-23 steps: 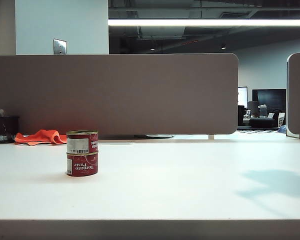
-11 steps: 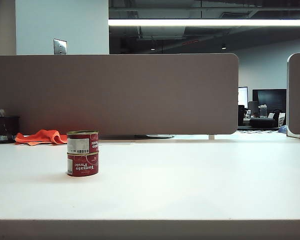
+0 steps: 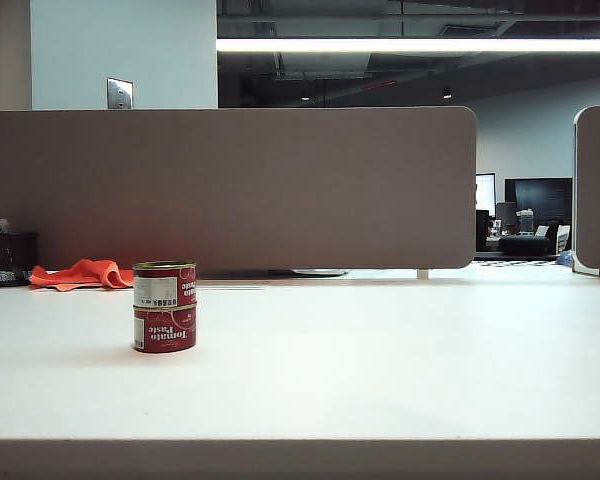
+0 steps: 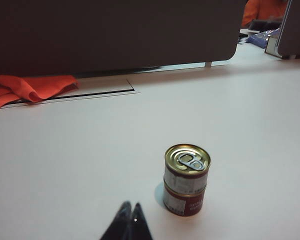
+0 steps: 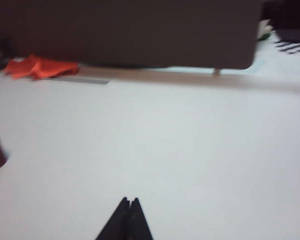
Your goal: Stack a can of tomatoes on the right onto the can of tomatoes on the left.
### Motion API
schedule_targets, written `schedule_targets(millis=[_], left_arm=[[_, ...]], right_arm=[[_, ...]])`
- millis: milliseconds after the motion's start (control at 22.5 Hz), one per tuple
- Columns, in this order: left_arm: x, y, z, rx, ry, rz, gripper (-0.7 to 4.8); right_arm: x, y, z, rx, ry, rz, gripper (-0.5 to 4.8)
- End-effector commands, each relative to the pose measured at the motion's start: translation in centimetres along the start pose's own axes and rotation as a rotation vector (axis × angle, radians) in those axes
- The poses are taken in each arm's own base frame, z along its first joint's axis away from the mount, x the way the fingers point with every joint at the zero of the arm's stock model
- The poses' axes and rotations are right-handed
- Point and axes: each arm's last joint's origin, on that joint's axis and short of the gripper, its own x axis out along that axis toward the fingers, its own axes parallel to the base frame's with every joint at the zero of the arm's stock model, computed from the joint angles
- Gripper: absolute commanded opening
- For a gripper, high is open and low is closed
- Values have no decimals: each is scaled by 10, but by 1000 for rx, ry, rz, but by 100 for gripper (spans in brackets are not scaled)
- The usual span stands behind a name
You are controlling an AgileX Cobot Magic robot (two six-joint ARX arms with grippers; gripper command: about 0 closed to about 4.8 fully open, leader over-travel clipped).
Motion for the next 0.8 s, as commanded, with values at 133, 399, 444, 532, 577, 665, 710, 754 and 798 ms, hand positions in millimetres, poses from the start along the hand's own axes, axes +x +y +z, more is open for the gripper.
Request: schedule_targets(millis=[133, 399, 444, 532, 577, 665, 710, 754, 798], left_arm=[[1, -2, -15, 22, 43, -81, -5], [1, -3, -13, 28, 25, -107, -5], [1, -3, -13, 28, 25, -105, -5], [1, -3, -13, 28, 24, -103, -5], [1, -3, -13, 28, 24, -102, -5], [1, -2, -13, 28, 21, -90, -5], [1, -1, -13, 28, 19, -76, -5], [2, -1, -12, 29, 13, -59, -5], [2, 0, -11, 30, 2, -40, -5]], right_arm=[[5, 5, -13, -59, 7, 131, -5], [8, 6, -19, -139, -5, 137, -5], [8, 6, -21, -153, -7, 137, -5], [11, 6, -27, -171, -8, 137, -5], [12, 6, -31, -174, -5, 137, -5], [13, 7, -37, -177, 9, 138, -5], [14, 7, -39, -179, 16, 139, -5], [14, 7, -41, -181, 22, 139, -5], [14, 7, -42, -183, 28, 138, -5]])
